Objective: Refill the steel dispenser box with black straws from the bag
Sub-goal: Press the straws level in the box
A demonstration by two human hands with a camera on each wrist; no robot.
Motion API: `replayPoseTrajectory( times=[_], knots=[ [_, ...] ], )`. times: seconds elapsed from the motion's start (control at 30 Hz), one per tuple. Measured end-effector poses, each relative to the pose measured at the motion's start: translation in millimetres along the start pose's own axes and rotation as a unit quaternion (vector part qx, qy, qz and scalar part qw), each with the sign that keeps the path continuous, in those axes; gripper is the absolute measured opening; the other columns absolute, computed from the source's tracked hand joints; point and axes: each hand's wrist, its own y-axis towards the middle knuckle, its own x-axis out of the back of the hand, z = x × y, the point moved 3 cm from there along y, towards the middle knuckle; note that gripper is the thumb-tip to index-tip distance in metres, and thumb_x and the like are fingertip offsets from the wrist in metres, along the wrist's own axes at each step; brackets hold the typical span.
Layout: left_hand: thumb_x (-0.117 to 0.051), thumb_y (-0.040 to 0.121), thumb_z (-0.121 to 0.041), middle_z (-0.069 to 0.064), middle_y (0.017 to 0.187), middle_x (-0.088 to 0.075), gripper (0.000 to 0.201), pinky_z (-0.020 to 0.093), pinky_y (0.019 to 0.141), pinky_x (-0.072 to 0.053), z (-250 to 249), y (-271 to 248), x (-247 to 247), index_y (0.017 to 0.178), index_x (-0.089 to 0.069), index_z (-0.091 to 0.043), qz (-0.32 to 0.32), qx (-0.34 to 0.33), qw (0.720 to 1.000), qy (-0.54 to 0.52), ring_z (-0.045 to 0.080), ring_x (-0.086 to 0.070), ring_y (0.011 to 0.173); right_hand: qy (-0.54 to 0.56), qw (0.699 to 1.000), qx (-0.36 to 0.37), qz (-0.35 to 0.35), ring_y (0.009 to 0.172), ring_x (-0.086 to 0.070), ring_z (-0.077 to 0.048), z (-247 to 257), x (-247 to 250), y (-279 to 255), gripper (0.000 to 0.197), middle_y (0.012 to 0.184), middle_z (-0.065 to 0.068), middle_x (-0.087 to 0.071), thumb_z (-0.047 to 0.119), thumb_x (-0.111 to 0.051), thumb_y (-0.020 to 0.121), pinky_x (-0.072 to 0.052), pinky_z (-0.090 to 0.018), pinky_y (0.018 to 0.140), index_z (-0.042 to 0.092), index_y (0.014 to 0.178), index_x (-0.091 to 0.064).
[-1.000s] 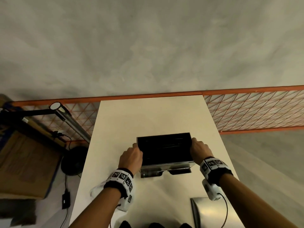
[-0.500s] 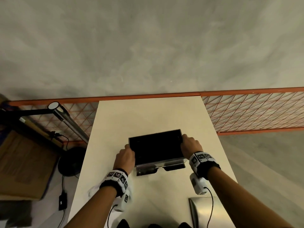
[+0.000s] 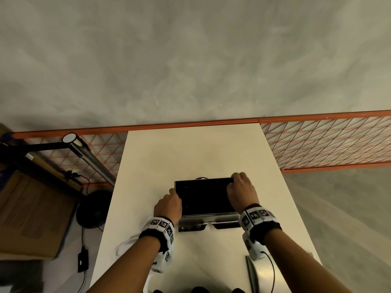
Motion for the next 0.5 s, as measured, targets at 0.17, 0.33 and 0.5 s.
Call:
replayPoseTrajectory(
  times=[0.17, 0.33, 0.5],
  knots=[
    [-0.035, 0.109, -0.023, 0.017, 0.122, -0.066, 0.028, 0.042, 0.081, -0.048, 0.1, -1.4, -1.1, 0.129, -0.044, -0.006, 0.003, 0.005, 1.0, 0.0, 0.04, -0.066, 0.109, 0.079, 0.987, -0.088, 0.107, 0.124, -0.045, -0.039, 12.0, -28.1, 6.7, 0.041, 0.135, -0.024, -0.046, 0.024, -0.046, 0.097, -0.037, -0.04, 0.103, -0.002, 0.128, -0.044],
    [-0.034, 0.109, -0.023, 0.018, 0.124, -0.065, 0.029, 0.043, 0.084, -0.048, 0.2, -1.5, -0.5, 0.131, -0.042, -0.006, 0.007, 0.005, 1.0, 0.003, 0.04, -0.065, 0.112, 0.11, 0.975, -0.143, 0.127, 0.122, -0.049, -0.041, 7.1, -44.5, 12.7, 0.045, 0.135, -0.025, -0.046, 0.026, -0.048, 0.097, -0.042, -0.042, 0.098, -0.003, 0.13, -0.041],
    [-0.035, 0.109, -0.023, 0.018, 0.123, -0.065, 0.029, 0.042, 0.083, -0.048, 0.5, -1.6, -1.1, 0.132, -0.042, -0.007, 0.006, 0.01, 1.0, -0.011, 0.04, -0.065, 0.11, 0.123, 0.977, -0.138, 0.108, 0.111, -0.055, -0.039, -3.5, -51.4, 14.1, 0.036, 0.123, -0.024, -0.056, 0.022, -0.049, 0.095, -0.044, -0.038, 0.088, -0.004, 0.12, -0.047]
  ],
)
